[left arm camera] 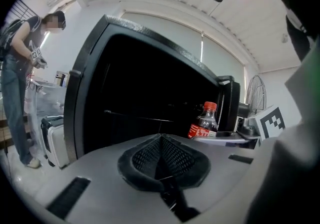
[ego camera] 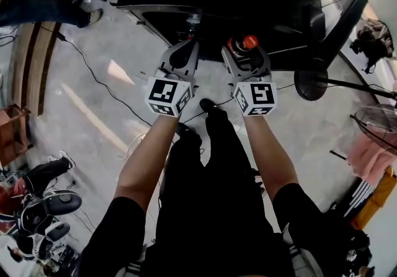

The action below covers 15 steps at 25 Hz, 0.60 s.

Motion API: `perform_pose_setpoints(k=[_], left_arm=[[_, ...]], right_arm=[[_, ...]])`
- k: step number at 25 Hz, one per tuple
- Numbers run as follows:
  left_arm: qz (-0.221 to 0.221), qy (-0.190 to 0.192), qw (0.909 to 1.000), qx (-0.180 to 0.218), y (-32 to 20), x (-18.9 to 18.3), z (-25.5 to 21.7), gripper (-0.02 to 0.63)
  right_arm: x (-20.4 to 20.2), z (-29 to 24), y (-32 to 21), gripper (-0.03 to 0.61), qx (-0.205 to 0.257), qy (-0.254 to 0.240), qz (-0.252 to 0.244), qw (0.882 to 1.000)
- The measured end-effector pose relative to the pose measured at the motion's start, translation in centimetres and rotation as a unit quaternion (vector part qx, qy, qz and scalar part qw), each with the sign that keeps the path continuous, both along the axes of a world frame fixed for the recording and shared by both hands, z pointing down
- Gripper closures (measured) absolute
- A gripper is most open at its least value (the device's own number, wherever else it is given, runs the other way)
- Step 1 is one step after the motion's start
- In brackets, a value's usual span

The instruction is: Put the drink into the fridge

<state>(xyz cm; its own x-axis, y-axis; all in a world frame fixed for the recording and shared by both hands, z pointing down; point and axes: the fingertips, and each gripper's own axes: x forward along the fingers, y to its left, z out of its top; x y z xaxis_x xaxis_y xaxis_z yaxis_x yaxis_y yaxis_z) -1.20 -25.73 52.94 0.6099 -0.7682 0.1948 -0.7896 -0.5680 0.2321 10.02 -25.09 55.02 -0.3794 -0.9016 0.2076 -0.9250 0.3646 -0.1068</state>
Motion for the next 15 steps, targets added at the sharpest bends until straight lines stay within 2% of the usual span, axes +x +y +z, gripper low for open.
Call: perform_pose_setpoints(k=[9, 15], left_arm=[[-0.004, -0.005, 1.0, -0.007, -3.5, 1.3, 7.5, 0.598], [0.006, -0.01, 0.9999, 0.002, -5.6, 2.5, 9.5, 0.598]], right_arm=[[0.8, 6.1, -4.5, 0.268, 0.004, 0.004, 0.014, 1.0], [1.3, 7.5, -7.2, 0.268, 0.016, 0.002, 0.025, 1.0]])
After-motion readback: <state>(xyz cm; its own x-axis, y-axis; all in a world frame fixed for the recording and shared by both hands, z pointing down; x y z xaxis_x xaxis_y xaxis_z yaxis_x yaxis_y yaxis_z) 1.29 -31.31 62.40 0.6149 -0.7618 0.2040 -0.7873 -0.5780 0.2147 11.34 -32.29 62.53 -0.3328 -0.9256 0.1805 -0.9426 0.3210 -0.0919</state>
